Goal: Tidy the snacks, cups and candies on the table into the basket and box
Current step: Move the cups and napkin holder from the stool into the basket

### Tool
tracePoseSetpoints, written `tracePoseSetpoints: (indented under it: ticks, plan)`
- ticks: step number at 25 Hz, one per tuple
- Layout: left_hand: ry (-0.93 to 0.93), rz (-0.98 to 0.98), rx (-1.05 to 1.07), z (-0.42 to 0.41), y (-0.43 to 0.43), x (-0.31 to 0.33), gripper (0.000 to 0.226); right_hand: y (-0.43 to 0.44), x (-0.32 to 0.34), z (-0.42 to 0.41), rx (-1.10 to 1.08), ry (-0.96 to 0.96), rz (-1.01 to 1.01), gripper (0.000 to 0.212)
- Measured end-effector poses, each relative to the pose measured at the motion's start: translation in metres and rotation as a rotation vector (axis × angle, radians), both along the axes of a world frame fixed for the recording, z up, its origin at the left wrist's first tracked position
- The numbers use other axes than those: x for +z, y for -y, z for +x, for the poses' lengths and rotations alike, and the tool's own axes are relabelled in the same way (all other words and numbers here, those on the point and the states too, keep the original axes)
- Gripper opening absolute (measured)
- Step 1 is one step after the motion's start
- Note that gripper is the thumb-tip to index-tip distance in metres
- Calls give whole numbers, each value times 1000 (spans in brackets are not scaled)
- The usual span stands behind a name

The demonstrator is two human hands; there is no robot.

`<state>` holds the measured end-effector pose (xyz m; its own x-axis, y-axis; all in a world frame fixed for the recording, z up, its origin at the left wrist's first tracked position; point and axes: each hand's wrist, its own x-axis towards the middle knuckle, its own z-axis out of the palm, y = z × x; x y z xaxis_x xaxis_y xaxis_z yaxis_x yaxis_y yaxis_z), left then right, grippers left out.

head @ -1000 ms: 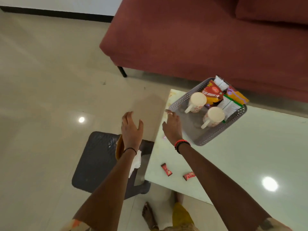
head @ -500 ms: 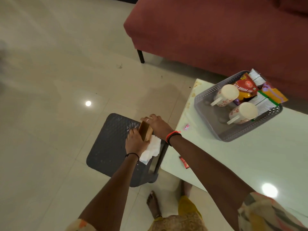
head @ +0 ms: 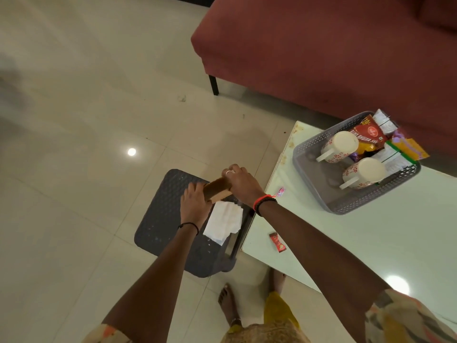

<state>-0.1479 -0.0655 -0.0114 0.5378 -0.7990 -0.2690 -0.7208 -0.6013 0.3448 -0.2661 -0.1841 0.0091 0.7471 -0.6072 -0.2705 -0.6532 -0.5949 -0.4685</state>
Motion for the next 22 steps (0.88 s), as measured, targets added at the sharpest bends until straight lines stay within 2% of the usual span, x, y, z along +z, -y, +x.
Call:
tracePoseSetpoints:
  ticks: [5,11,14,17,22]
  plan:
    - [38,-73,-188,-3,46,37,43,20,18,-31,-172,91,55,27]
    - [9,-117,-480,-66,139,59,49,58,31,-125,-492,106,29,37]
    - [-21,-133,-614,-119,185,55,47,69,25,-178,-592,42,-33,37]
    - [-53,-137,-723,-166,218,40,46,77,16,-218,-803,85,-9,37]
    - [-28,-65,-864,-205,250,8,50,88,-13,-250,-909,49,83,41]
